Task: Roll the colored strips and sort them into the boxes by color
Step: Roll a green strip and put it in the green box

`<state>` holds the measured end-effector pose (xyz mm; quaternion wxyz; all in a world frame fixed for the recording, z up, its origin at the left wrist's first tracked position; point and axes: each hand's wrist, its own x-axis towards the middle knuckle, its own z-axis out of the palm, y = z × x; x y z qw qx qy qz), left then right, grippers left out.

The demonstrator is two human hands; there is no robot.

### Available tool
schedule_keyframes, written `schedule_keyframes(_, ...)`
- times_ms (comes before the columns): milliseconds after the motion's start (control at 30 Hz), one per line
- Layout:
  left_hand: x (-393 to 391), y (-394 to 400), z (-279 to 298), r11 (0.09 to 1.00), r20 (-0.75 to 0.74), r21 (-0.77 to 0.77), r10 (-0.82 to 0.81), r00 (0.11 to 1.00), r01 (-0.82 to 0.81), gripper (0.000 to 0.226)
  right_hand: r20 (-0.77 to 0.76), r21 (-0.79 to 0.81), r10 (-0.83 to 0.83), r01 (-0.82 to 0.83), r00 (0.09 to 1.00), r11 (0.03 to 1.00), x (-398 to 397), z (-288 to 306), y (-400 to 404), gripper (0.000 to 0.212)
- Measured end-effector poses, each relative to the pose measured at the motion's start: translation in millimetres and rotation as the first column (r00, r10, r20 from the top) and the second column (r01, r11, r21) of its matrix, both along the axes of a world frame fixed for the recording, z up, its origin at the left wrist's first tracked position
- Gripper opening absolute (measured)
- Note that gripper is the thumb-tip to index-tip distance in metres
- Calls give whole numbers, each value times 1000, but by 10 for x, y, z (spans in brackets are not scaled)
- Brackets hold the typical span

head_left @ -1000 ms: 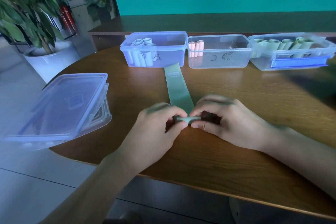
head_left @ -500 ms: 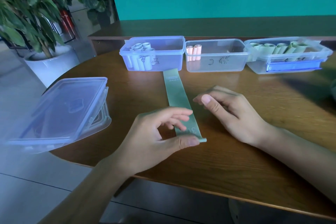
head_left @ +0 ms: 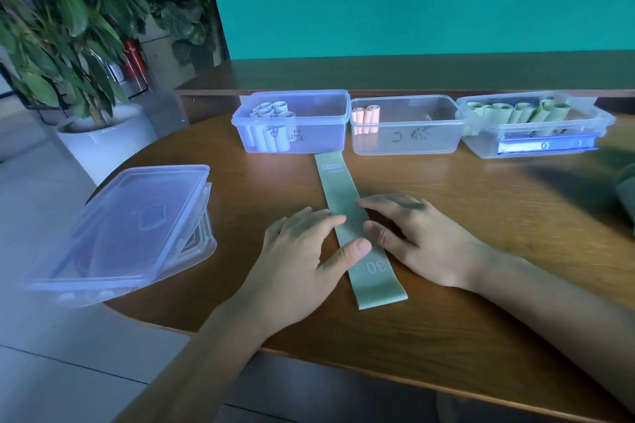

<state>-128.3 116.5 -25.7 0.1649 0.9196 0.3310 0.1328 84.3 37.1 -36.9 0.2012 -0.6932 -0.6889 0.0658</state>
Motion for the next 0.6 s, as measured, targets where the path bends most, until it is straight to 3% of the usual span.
schedule_keyframes(233, 14, 39, -43, 998, -52, 50, -42, 998, 45, 76, -77, 36, 1, 1, 997, 999, 17, -8, -28, 51)
schedule_keyframes(400, -47, 51, -73, 997, 80, 3, -73, 994, 73, 67, -153, 109, 80, -64, 985, 992, 28, 3, -195, 51)
schedule_keyframes(600, -94, 60, -108, 994, 187, -13, -107, 976, 111, 46, -76, 53, 94, -90, 993, 995, 30, 0, -365, 60)
